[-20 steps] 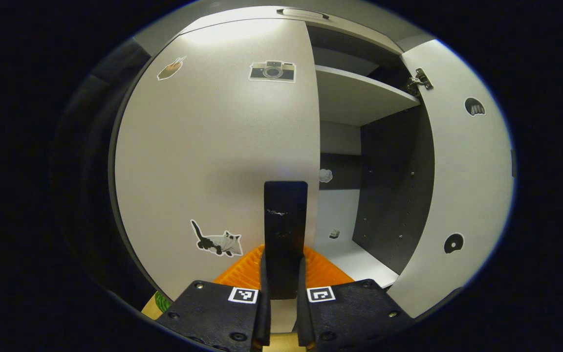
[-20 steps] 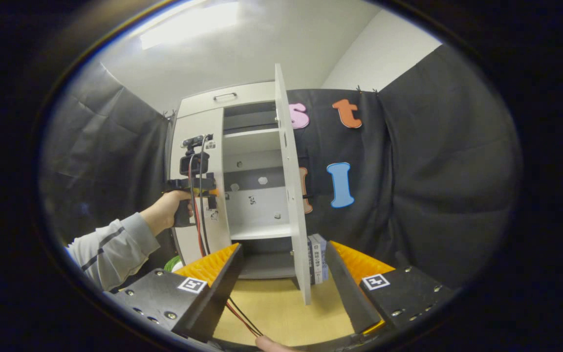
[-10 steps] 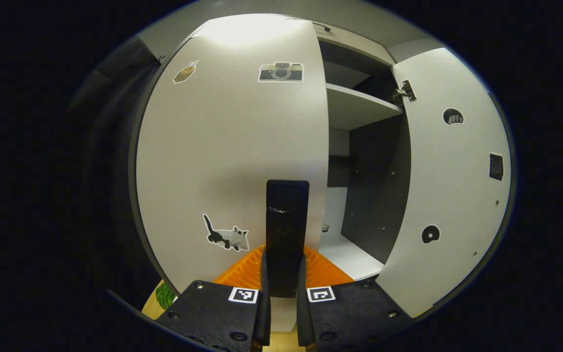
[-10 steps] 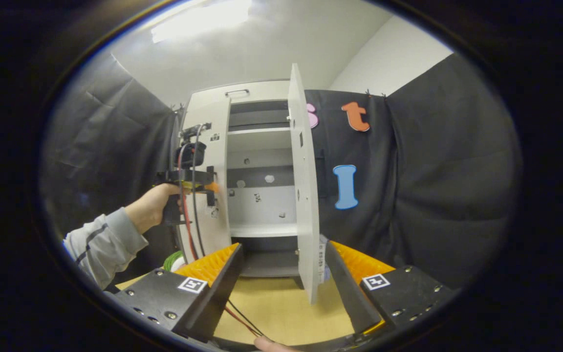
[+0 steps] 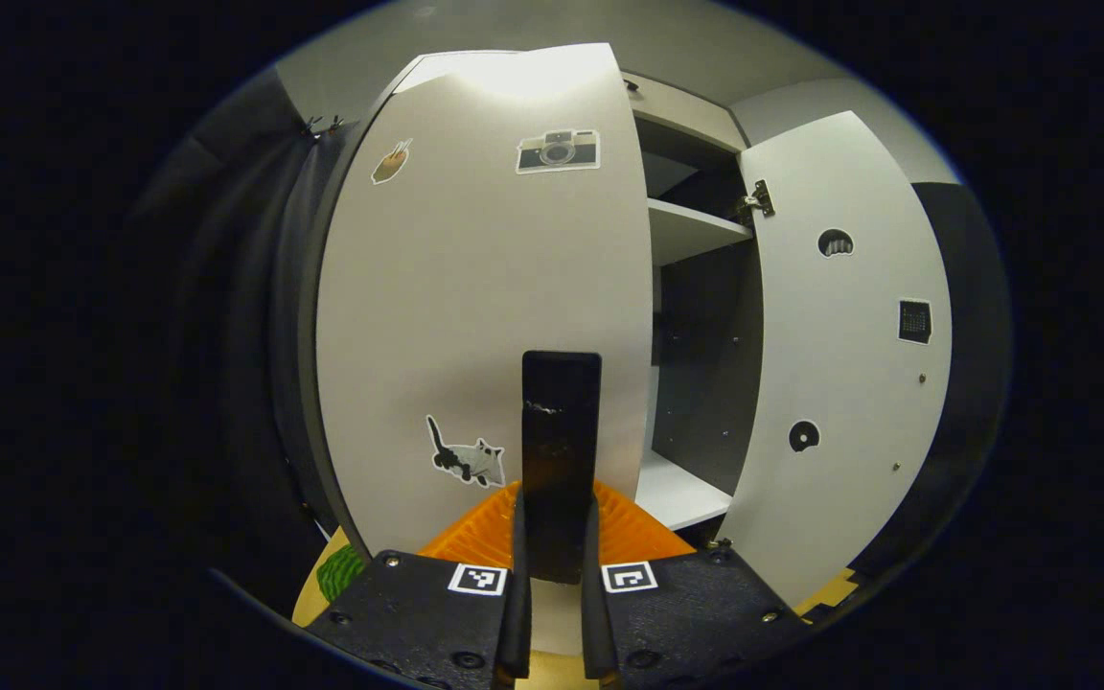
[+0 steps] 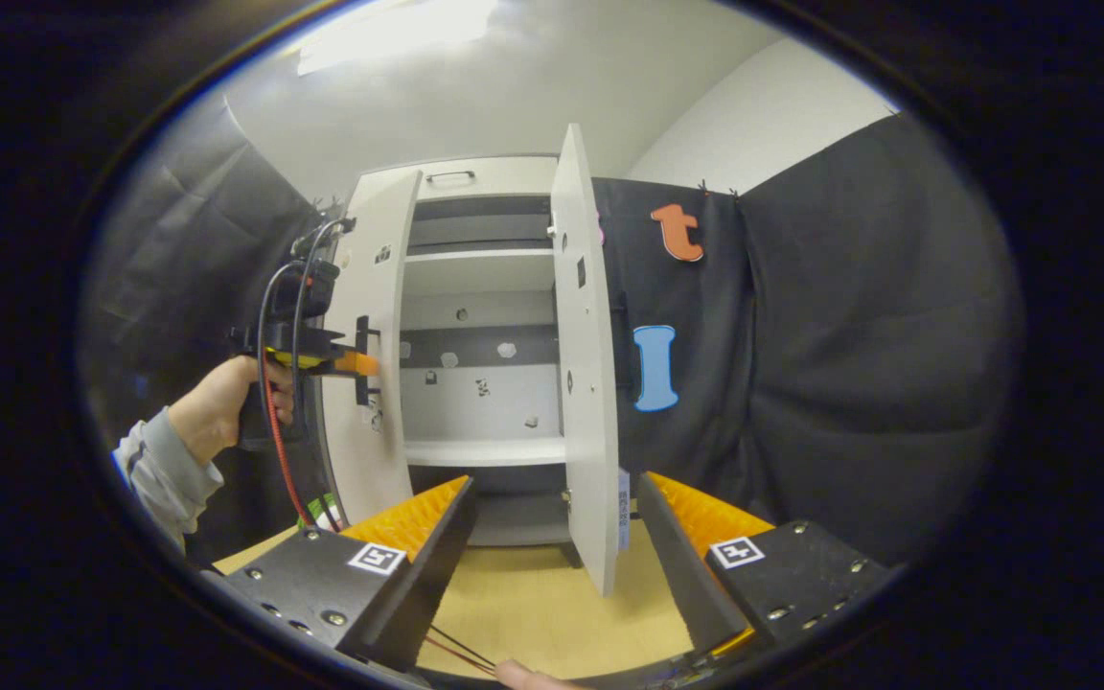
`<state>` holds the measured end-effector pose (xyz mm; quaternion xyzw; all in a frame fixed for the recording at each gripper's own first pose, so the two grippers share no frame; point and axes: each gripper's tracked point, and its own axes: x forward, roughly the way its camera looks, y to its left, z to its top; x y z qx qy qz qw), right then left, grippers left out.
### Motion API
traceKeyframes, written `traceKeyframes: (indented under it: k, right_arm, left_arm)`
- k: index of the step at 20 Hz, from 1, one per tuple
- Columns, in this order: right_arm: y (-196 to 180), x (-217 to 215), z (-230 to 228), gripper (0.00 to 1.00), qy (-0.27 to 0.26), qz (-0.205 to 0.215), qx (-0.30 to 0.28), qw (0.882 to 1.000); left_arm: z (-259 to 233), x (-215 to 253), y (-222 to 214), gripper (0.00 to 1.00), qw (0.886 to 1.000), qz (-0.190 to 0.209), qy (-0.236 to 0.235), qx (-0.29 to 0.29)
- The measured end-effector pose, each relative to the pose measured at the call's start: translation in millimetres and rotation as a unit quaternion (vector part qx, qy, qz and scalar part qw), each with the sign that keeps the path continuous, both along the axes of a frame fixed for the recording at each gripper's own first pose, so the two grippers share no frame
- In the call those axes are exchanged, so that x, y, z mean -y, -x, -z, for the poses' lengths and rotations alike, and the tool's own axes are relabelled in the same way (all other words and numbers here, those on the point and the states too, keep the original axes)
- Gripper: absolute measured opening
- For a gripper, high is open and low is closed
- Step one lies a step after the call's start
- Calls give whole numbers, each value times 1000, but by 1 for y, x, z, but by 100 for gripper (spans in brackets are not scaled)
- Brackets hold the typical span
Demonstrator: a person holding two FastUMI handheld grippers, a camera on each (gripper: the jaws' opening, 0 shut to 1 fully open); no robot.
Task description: Open the right door of the double-door shoe cabinet with the right hand, and open the left door with the left hand.
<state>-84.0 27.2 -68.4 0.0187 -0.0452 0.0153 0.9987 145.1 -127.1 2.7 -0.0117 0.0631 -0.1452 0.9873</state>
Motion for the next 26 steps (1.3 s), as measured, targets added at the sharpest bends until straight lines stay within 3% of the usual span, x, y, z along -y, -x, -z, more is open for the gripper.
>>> traceKeyframes:
  k: [6,11,12,14,26]
  right_arm:
    - [1,-18,5,96,-3,-25,-5,1000]
    - [4,-31,11,96,2,-44,-7,999]
    - [4,-34,12,99,1,-48,-8,999]
    - [2,-38,15,96,-1,-52,-12,999]
    - [0,-48,20,99,1,-53,-14,998]
  left_arm:
    - [-3,-25,25,22,1000,8,-7,9]
    - [-7,-51,43,20,1000,-7,-7,16]
    - [-7,-55,46,21,1000,-11,-10,17]
    - [-5,-57,47,21,999,-16,-19,20]
    - [-8,-104,67,21,999,-38,-29,25]
